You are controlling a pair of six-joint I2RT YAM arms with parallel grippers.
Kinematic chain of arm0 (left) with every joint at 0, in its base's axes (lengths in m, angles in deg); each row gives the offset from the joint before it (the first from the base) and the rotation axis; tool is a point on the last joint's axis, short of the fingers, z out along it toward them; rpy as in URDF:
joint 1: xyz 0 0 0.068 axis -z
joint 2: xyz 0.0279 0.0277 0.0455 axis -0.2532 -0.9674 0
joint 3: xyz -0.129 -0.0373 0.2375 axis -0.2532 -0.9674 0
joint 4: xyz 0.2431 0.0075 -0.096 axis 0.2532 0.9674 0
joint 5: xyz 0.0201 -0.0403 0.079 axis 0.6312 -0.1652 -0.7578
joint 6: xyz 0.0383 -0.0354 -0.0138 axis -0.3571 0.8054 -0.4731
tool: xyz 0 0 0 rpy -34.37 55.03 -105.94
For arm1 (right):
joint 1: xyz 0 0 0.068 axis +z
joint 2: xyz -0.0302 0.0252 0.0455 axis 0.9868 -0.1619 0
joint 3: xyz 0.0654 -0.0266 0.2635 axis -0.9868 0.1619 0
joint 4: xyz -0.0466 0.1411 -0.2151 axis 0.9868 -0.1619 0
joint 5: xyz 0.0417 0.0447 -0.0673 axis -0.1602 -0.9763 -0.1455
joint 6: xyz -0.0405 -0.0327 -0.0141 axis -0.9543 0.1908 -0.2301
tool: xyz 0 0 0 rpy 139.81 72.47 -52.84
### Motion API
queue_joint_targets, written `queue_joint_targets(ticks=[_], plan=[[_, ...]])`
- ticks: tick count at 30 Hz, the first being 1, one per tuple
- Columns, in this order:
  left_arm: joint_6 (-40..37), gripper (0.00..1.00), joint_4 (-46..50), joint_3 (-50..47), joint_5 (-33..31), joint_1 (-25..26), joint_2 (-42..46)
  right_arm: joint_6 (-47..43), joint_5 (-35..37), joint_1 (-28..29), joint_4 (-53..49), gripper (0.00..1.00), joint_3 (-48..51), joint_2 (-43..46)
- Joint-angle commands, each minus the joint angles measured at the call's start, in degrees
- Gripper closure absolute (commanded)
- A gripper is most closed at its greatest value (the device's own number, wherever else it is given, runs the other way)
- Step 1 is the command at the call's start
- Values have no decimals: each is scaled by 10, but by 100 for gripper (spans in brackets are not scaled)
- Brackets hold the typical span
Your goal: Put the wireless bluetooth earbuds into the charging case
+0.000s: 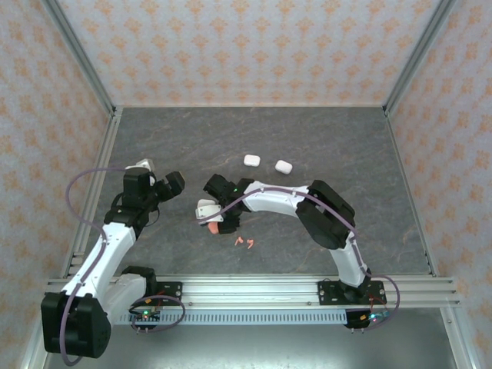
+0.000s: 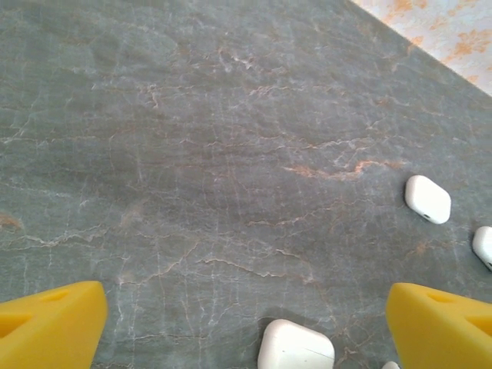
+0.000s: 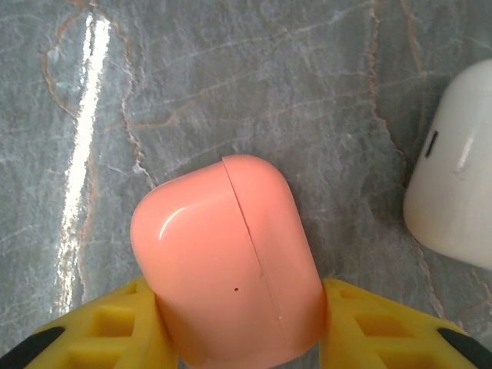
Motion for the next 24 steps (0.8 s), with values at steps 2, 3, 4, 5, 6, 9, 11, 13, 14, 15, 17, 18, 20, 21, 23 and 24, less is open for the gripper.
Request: queue_joint_targets(ticks=[2, 3, 4, 5, 6, 9, 11, 13, 14, 15, 17, 18, 20, 21, 23, 24], plan=[[-32, 8, 0, 14, 46, -5, 44, 45, 7, -23, 53, 62, 49, 95], [-39, 9, 0, 19, 64, -5, 49, 58, 10, -29, 71, 63, 66, 118], [-43, 10, 0, 23, 82, -5, 52, 70, 12, -35, 88, 64, 80, 138], [-46, 11, 0, 30, 100, -6, 54, 84, 15, -43, 106, 64, 96, 159], [-48, 11, -2, 35, 121, -5, 56, 96, 19, -52, 124, 64, 112, 185], [-48, 13, -16, 52, 186, -4, 56, 122, 32, -74, 177, 65, 162, 256], [-41, 13, -37, 62, 241, -2, 53, 130, 41, -83, 211, 65, 194, 302], [-35, 15, -57, 75, 299, 9, 45, 132, 50, -89, 236, 65, 218, 344], [-33, 15, -64, 84, 325, 19, 41, 131, 57, -91, 243, 65, 228, 364], [-35, 16, -65, 93, 340, 29, 35, 129, 64, -92, 249, 65, 234, 378], [-40, 16, -68, 114, 369, 64, 25, 121, 76, -92, 250, 65, 242, 404], [-40, 16, -71, 122, 380, 78, 19, 119, 79, -92, 250, 65, 244, 414], [-39, 16, -88, 132, 394, 110, 9, 117, 89, -92, 253, 65, 249, 431], [-37, 16, -95, 135, 395, 120, 5, 117, 95, -92, 257, 65, 252, 437], [-29, 16, -107, 138, 390, 131, -7, 118, 102, -92, 271, 65, 260, 451], [-23, 16, -114, 137, 392, 132, -14, 119, 101, -92, 279, 64, 265, 459]])
